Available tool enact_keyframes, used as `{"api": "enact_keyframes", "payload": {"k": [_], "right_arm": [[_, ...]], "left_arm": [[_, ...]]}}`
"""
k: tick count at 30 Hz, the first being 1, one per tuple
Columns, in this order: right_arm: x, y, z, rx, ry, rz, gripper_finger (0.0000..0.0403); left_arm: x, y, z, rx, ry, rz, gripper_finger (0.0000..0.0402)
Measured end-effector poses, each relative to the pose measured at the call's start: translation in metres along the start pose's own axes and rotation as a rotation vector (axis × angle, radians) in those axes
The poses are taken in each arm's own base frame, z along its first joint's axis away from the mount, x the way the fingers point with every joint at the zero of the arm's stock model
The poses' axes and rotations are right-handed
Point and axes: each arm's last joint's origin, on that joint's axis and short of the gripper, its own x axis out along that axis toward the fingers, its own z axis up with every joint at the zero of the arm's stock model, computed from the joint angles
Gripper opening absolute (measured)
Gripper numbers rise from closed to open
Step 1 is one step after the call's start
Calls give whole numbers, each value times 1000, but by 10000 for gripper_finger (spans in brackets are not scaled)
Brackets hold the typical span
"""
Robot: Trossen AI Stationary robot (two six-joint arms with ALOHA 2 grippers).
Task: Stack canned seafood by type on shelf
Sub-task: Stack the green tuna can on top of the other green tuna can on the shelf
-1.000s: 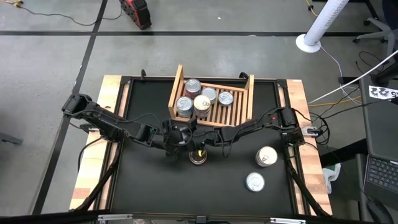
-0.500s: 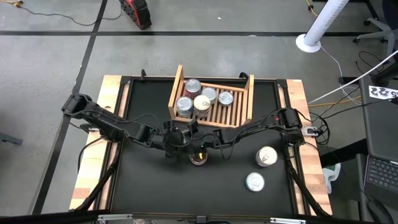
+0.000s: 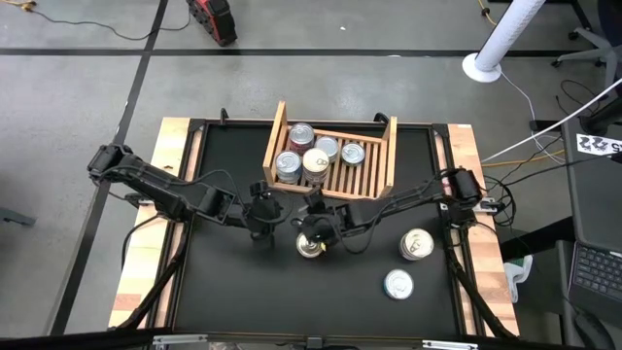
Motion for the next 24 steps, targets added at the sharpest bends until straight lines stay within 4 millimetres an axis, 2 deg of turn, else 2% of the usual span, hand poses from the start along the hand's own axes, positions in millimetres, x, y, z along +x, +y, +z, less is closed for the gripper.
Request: {"api": "enact_keyframes", "payload": {"k": [6,12,17,21,24], "right_arm": [[-41,-12,-11,44,46,0,132],[-73,-32,-37,120,178,-77,126],[-69,-53,-64,189,335,-123,126],[-52,-71,-91,235,441,-133,140],[-39,-87,-115,288,512,-139,133]], "left_arm": [[0,1,-2,9,21,7,147],[0,1,-2,8,19,8,150],[0,1,-2,6,17,10,150],[0,1,-2,6,17,10,150],[0,1,-2,6,17,10,150]]}}
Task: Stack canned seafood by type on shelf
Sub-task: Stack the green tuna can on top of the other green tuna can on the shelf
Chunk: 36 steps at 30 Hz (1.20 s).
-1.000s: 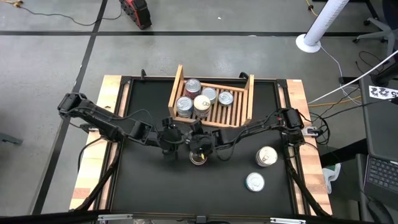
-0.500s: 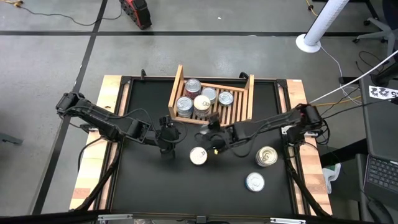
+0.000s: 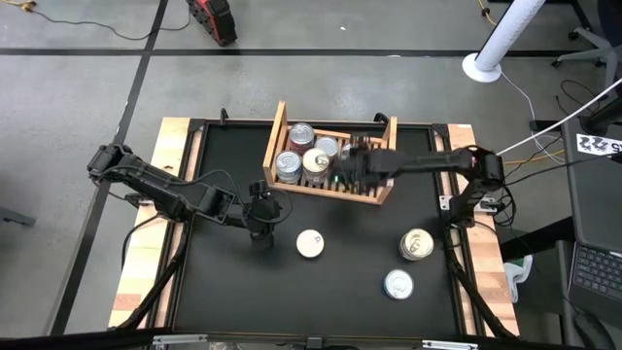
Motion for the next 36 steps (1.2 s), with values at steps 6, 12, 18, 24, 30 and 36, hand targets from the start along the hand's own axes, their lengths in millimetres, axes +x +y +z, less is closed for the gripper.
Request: {"api": "enact_keyframes", "payload": {"k": [6,12,18,24,30,36], "right_arm": [[48,-35,-12,160,17,-26,127],[83,-49,-24,267,-30,82,145],[106,-50,-38,319,-20,95,127],[114,-47,-44,330,-15,105,140],[117,-44,-42,325,-58,92,137],[120,-41,-43,303,-58,82,127]], "left_arm": [[0,0,0,13,0,0,150],[0,0,0,17,0,0,150],[0,0,0,18,0,0,150],[0,0,0,18,0,0,150],[0,0,0,22,0,0,150],[0,0,0,22,1,0,150]]}}
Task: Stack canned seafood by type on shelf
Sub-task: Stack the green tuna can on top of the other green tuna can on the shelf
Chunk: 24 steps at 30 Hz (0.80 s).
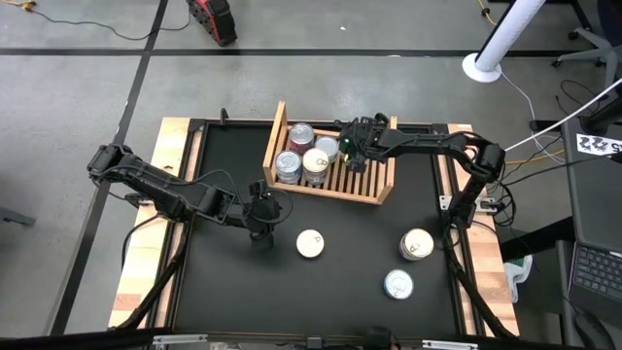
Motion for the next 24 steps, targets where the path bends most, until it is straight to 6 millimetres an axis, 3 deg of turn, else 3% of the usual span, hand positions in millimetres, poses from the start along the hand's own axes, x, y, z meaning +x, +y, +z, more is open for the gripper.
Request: {"api": "enact_keyframes", "payload": {"k": [9,24], "right_arm": [[0,0,0,0,-3,7,178],[0,2,0,-3,-11,52,183]], "left_arm": [[0,0,0,0,0,0,150],[0,0,0,0,0,0,150]]}}
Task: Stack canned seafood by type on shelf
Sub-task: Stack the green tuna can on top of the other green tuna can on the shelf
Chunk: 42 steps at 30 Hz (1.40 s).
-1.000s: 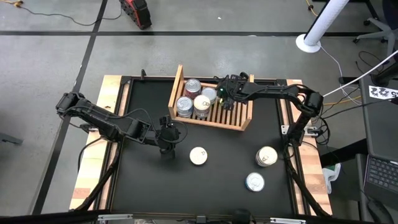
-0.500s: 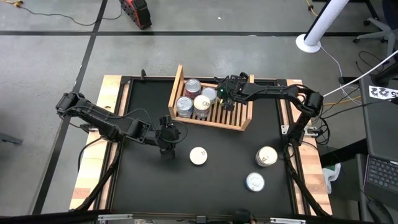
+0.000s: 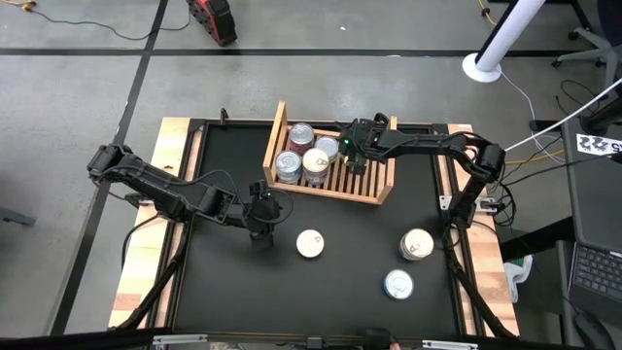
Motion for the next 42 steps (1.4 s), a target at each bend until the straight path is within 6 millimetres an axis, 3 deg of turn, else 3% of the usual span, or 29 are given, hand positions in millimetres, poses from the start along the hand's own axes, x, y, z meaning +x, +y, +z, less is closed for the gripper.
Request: {"api": "enact_keyframes", "payload": {"k": [16,28,42], "right_arm": [[0,2,-5,4,51,18,187],[0,3,-8,-10,78,33,275],[-1,5,-12,-58,111,56,287]], "left_arm": [[0,0,0,0,0,0,150],[0,0,0,0,0,0,150],[0,0,0,0,0,0,150]]}}
